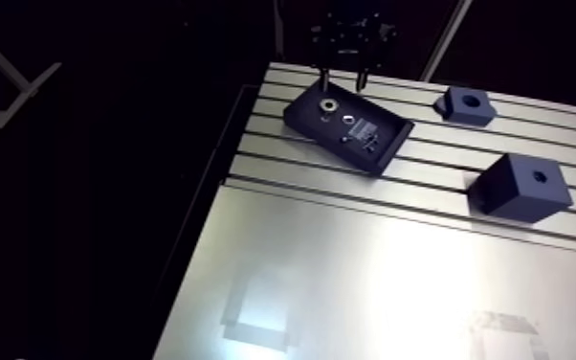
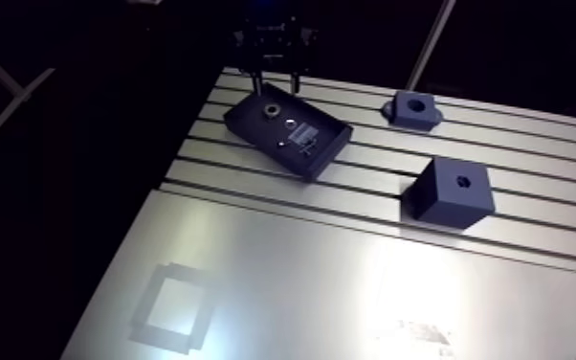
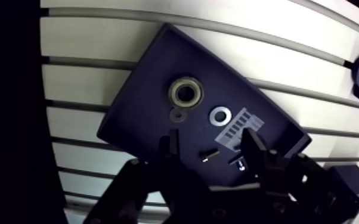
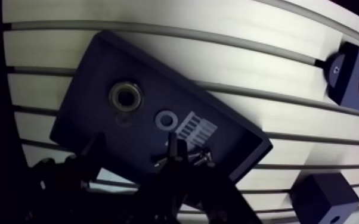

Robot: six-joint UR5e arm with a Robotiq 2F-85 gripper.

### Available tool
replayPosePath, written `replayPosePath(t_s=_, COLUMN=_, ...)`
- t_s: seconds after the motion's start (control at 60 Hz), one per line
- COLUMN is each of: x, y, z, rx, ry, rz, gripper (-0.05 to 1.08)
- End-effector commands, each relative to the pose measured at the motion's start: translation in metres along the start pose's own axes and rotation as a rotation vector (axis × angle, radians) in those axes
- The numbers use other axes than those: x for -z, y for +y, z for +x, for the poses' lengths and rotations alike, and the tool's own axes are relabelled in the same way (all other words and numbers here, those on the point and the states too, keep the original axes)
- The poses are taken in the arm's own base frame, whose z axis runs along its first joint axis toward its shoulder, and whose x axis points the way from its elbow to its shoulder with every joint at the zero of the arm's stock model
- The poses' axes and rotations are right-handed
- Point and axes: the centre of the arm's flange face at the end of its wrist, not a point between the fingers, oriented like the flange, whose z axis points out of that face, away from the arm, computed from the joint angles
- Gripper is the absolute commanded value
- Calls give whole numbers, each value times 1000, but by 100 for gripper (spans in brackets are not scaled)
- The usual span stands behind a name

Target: Pick up the bearing and press it into the housing until flush.

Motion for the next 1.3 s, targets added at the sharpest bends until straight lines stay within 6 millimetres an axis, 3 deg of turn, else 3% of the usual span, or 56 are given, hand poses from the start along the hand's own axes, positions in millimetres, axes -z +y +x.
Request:
replayPosePath(t_s=0.017, x=-8, y=-2, z=3, rx=12, ry=12, rz=1, gripper=36)
replayPosePath(t_s=0.483, x=-29, y=-14, z=12, rx=42, ry=4, rz=-3, gripper=36)
replayPosePath(t_s=1.3, x=-39, y=-18, z=19, rx=47, ry=22, rz=-5, gripper=36)
